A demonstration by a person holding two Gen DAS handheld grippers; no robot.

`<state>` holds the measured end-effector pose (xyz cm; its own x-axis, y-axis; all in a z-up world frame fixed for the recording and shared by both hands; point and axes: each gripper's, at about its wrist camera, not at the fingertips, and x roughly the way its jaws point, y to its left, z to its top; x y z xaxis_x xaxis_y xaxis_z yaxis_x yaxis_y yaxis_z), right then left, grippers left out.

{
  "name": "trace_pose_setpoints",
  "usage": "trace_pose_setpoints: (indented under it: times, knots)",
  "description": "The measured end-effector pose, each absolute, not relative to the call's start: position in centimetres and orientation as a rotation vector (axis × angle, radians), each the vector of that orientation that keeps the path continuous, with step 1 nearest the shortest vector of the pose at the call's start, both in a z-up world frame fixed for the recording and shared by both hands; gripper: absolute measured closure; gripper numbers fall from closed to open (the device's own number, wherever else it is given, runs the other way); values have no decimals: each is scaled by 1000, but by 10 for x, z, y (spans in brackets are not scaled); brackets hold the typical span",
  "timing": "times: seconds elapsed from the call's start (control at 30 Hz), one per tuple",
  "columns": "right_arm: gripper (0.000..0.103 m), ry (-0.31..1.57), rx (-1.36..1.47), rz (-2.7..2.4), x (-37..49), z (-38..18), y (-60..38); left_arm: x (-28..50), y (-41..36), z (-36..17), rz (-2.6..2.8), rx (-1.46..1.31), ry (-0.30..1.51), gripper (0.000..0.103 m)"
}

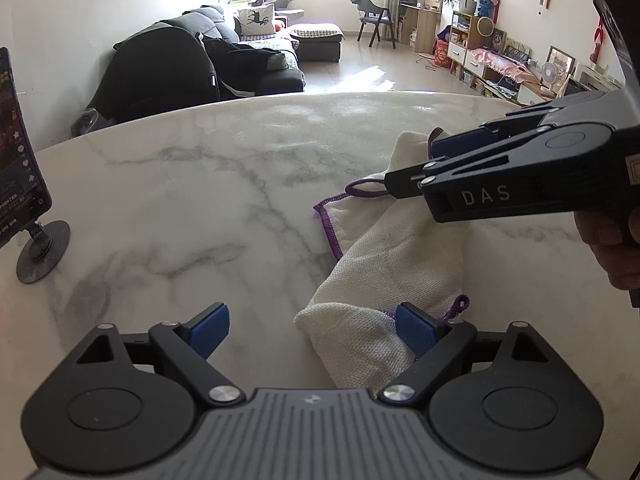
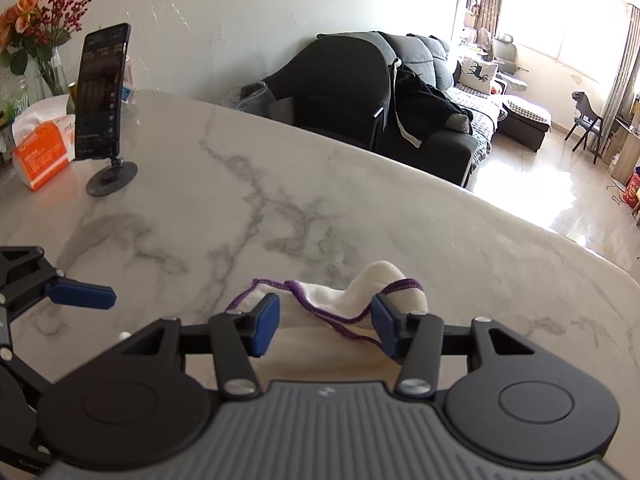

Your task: Fold towel

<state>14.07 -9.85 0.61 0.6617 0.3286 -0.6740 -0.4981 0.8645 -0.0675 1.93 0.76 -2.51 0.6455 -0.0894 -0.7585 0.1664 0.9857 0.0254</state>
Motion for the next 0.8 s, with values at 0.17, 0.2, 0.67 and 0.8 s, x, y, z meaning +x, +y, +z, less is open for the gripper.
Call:
trace_pose_setpoints:
  times: [0.17, 0.2, 0.67, 0.8]
  knots:
    - [51, 715, -319, 472, 148, -3, -88, 24, 5, -28, -142, 88, 873, 12]
    - [51, 719, -329, 473, 149, -5, -86, 24, 5, -29, -144, 88, 874, 12]
    - [88, 720, -300, 411, 153, -5, -95, 25, 13, -32, -152, 50, 884, 9]
    - [88, 711, -277, 384, 158, 0, -106, 25, 14, -32, -153, 50, 883, 8]
